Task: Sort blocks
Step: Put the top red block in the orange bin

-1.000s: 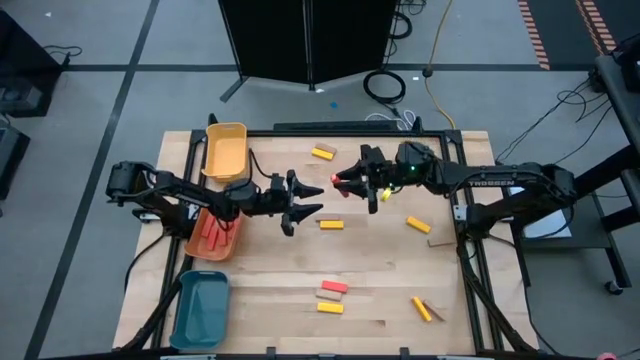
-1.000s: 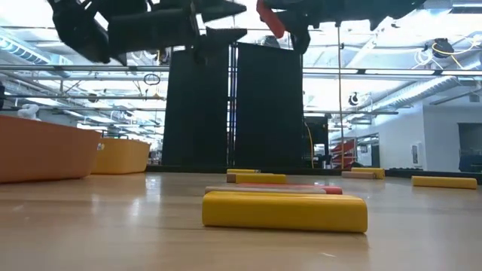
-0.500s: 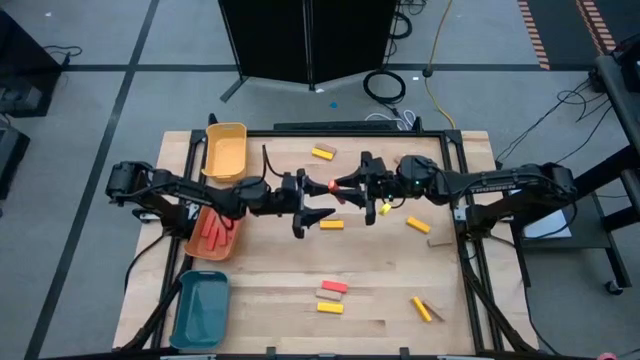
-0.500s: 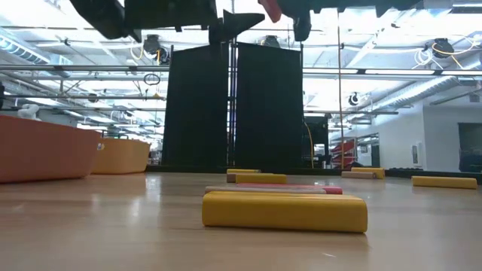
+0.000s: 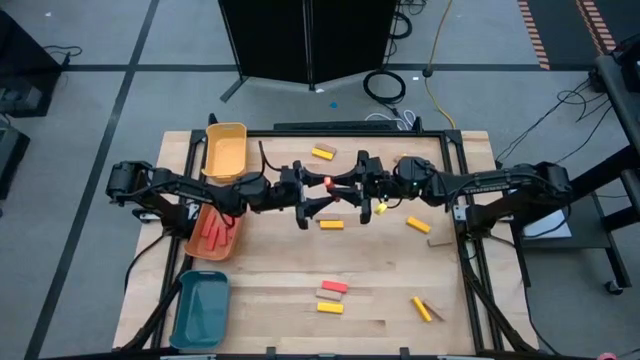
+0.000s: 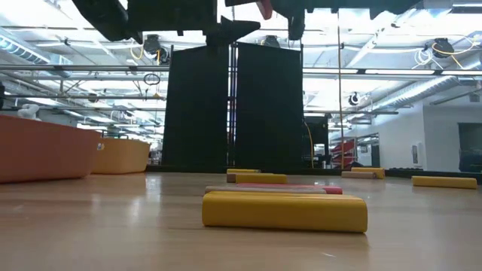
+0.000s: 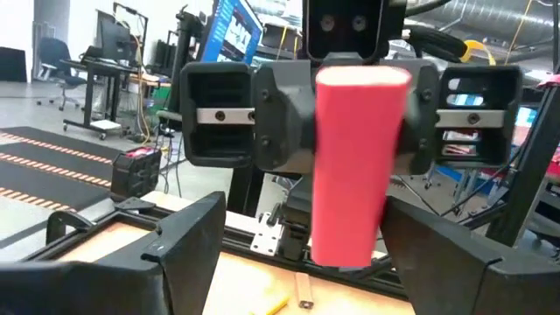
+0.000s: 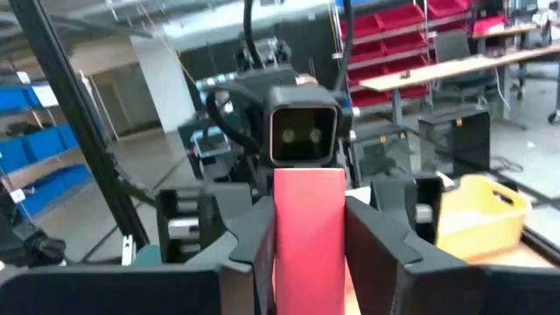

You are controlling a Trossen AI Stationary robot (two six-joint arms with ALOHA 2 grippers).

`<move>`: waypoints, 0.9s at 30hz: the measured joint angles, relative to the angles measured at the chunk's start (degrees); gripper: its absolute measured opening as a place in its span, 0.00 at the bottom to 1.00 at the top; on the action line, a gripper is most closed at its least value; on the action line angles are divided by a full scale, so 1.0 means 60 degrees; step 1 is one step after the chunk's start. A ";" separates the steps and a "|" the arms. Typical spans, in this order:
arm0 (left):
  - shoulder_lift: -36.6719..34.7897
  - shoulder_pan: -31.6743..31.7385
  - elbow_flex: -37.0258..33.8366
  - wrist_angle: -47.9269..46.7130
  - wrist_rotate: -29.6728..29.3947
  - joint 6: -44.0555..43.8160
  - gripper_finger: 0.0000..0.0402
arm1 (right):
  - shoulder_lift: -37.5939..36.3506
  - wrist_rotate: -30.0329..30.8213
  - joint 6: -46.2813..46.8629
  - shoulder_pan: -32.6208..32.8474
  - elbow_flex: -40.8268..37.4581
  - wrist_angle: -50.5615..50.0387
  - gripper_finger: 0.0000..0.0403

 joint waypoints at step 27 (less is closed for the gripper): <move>0.0000 0.0031 0.0000 0.0011 0.0270 0.0759 0.48 | 0.0732 -0.0080 0.0245 -0.0076 0.0000 0.1127 0.25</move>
